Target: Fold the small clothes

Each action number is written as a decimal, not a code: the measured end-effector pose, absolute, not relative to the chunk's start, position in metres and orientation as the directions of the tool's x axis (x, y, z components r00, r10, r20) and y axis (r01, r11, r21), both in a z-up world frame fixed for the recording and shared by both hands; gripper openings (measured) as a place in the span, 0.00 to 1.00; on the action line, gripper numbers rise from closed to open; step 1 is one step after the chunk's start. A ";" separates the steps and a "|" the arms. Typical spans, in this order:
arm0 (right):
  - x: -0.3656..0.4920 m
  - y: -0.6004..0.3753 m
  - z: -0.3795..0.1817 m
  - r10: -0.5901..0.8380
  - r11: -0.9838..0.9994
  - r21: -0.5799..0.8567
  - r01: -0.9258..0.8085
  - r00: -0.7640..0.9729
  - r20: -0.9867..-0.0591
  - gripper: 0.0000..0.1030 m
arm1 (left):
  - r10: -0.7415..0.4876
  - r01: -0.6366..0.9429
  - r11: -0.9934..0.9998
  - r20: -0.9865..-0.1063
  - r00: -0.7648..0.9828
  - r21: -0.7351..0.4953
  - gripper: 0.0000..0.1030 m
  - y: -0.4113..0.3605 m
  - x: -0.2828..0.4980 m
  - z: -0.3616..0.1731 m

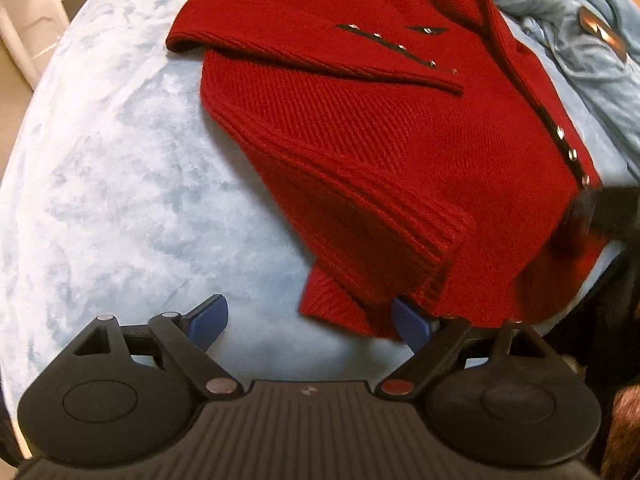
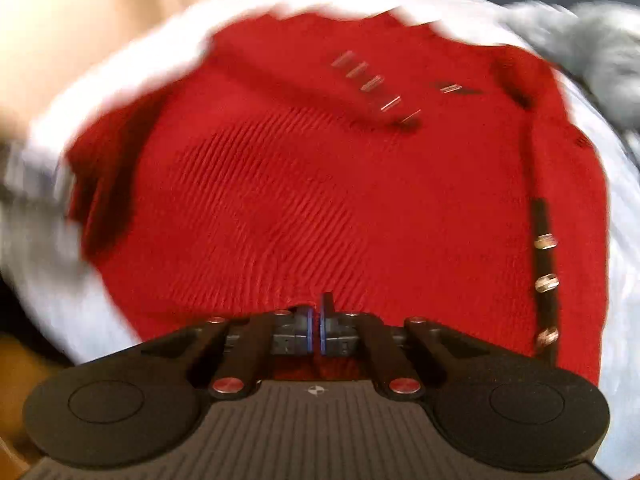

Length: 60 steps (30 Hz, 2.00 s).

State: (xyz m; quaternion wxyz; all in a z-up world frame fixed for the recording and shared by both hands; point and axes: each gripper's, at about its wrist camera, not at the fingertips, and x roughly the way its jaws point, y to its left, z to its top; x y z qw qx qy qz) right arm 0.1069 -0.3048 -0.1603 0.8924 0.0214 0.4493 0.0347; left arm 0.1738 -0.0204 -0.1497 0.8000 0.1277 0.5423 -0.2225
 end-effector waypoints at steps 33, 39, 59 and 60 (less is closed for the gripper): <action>0.151 -0.398 -0.098 0.056 0.957 0.234 0.173 0.681 -0.730 0.05 | -0.252 0.396 0.918 -0.759 0.600 0.008 0.11 -0.021 0.200 -0.118; 0.100 -0.392 -0.115 0.074 0.967 0.218 0.132 0.674 -0.735 0.55 | -0.170 0.235 0.972 -0.747 0.642 -0.020 0.11 0.060 0.199 -0.087; 0.029 -0.371 -0.205 -0.202 0.942 -0.083 0.326 0.349 -0.915 0.54 | -0.122 0.139 0.989 -0.828 0.547 -0.054 0.12 0.064 0.205 -0.138; 0.027 -0.373 -0.204 -0.194 0.941 -0.072 0.332 0.352 -0.916 0.54 | -0.126 0.138 0.989 -0.830 0.544 -0.060 0.12 0.065 0.205 -0.138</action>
